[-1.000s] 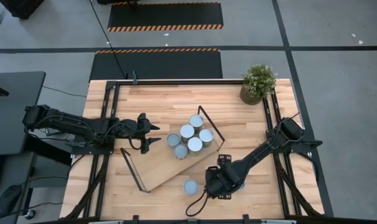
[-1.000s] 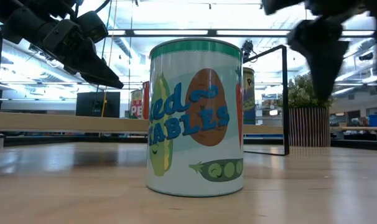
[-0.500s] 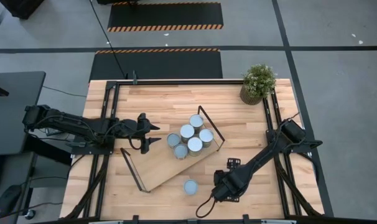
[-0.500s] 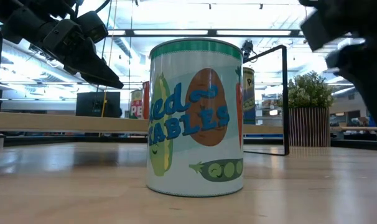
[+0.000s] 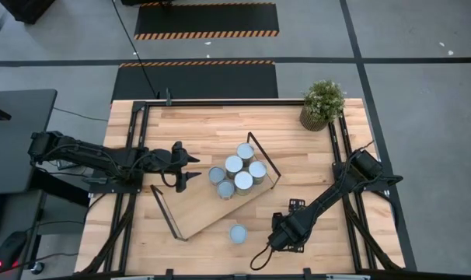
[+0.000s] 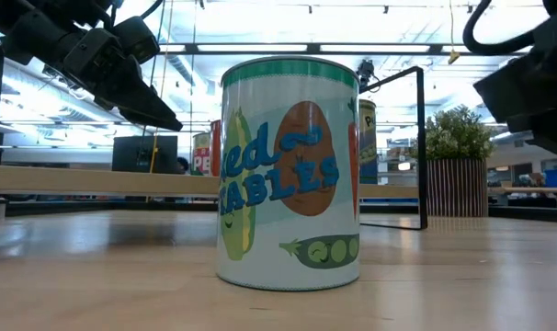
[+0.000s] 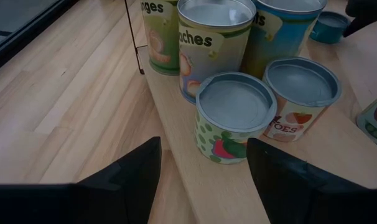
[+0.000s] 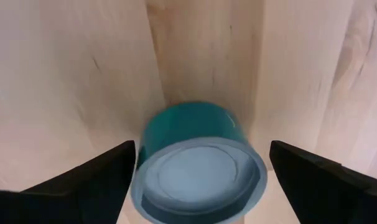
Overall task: Pick and place cans onto a shelf
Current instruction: Put the left small can on the shelf
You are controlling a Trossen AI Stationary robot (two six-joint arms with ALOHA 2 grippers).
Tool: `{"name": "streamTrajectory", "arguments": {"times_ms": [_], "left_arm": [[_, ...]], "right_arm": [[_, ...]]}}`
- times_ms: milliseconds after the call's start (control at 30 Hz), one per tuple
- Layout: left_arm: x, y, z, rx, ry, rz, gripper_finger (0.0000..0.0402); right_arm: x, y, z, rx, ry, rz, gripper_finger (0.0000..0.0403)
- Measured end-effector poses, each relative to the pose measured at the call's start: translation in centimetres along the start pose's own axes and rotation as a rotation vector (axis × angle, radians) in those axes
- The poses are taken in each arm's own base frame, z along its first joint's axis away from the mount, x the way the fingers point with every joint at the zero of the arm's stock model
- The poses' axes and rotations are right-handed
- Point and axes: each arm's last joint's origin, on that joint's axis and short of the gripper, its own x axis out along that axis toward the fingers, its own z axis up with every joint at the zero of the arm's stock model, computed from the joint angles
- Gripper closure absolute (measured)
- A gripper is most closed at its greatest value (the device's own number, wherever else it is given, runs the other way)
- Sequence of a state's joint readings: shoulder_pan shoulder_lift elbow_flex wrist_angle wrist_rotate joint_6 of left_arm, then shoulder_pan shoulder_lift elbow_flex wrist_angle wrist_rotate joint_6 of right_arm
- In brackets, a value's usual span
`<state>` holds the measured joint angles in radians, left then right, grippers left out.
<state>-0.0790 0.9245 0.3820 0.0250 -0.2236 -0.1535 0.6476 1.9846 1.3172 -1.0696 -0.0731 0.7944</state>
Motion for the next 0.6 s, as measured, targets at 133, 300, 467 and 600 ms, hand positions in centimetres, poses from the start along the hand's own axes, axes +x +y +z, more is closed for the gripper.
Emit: {"name": "streamTrajectory", "arguments": {"times_ms": [133, 300, 467, 600], "left_arm": [[0.0, 0.0, 0.0, 0.0, 0.0, 0.0, 0.0159], [0.0, 0.0, 0.0, 0.0, 0.0, 0.0, 0.0159], [0.0, 0.0, 0.0, 0.0, 0.0, 0.0, 0.0159], [0.0, 0.0, 0.0, 0.003, 0.0, 0.0, 0.0159]], "right_arm": [[-0.6, 0.1, 0.5, 0.024, -0.022, 0.024, 0.0026], [-2.0, -0.2, 2.1, 0.049, -0.09, 0.056, 0.0008], [-3.8, 0.2, 4.5, -0.02, -0.322, 0.079, 0.0007], [-4.8, 1.3, 6.0, -0.155, -0.593, 0.05, 0.0005]]}}
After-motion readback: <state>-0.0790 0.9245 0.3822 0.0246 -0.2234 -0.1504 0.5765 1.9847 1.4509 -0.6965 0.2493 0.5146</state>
